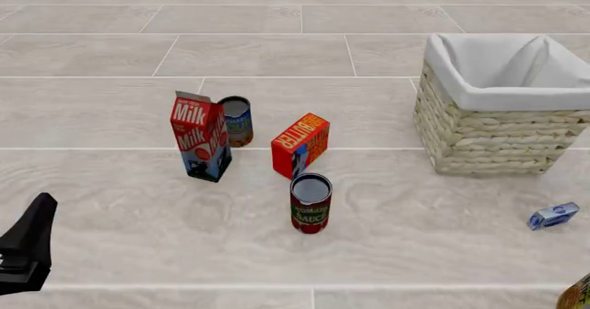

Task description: Pick the cream cheese and place it in the basket.

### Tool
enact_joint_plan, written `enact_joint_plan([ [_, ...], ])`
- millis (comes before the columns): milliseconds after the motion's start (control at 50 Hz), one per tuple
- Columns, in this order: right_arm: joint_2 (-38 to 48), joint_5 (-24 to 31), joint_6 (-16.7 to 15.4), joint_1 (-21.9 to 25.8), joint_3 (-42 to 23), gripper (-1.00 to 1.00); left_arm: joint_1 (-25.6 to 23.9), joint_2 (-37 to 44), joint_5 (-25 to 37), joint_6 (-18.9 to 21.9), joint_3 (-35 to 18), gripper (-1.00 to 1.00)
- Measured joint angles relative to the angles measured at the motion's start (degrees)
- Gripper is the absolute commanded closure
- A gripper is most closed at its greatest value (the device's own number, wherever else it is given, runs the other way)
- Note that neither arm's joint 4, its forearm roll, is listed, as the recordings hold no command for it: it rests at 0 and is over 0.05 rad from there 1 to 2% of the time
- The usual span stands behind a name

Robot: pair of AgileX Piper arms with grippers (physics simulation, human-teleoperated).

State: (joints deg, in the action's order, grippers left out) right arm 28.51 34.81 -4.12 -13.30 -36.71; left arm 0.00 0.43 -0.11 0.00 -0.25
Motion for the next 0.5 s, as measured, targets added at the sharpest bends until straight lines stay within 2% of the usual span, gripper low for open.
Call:
enact_joint_plan([
  [200,5.25,1.21,-2.17,-2.13,-2.67,-1.00,0.00,0.00,0.00,0.00,0.00,-1.00],
  [500,14.20,1.06,-3.80,-5.66,-6.36,-1.00,0.00,-0.01,0.00,0.00,0.00,-1.00],
])
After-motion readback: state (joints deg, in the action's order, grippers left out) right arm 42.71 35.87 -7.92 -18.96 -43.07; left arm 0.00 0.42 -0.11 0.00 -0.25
